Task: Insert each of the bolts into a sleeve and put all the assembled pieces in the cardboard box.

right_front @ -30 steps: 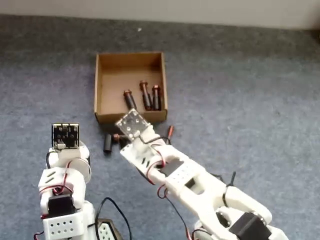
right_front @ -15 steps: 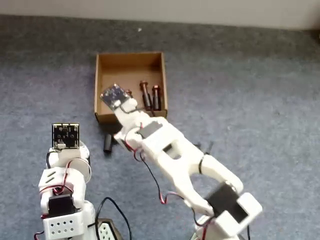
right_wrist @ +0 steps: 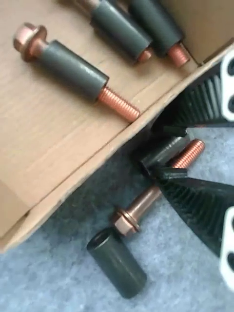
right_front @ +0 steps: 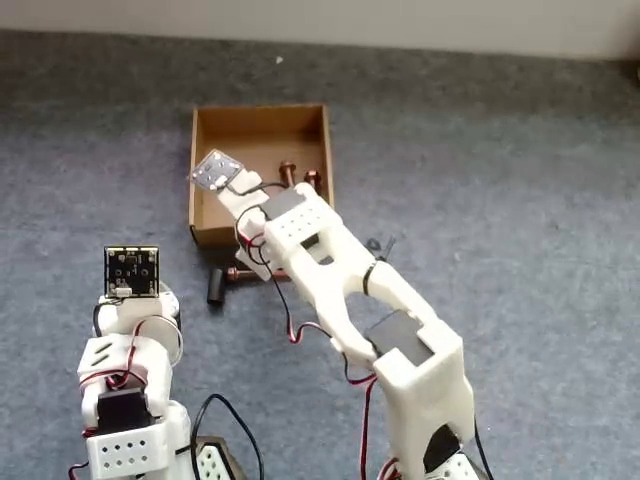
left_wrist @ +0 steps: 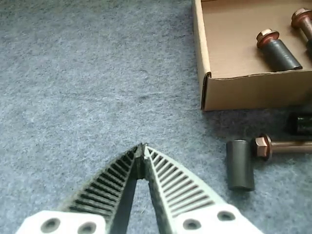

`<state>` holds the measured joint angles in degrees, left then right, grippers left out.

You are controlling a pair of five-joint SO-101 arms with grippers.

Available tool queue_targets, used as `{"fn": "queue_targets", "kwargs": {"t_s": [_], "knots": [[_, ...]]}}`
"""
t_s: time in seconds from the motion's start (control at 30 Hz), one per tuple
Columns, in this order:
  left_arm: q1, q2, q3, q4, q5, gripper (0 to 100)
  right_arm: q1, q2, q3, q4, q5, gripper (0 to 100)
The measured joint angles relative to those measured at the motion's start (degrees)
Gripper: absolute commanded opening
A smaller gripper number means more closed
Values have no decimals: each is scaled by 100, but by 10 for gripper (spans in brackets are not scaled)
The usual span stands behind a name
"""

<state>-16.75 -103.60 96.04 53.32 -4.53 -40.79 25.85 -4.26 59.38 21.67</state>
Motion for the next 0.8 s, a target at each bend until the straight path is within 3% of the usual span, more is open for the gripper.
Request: {"fn": "queue_targets", "kwargs": {"t_s": [0.4,0.53,0.8], "knots": [[0,0,0,0,0,24,9,527,-123,0,677,101],[0,0,0,0,0,24,9,563,-123,0,747,0],[0,0,0,0,0,24,70,624,-334,431,756,5]]}}
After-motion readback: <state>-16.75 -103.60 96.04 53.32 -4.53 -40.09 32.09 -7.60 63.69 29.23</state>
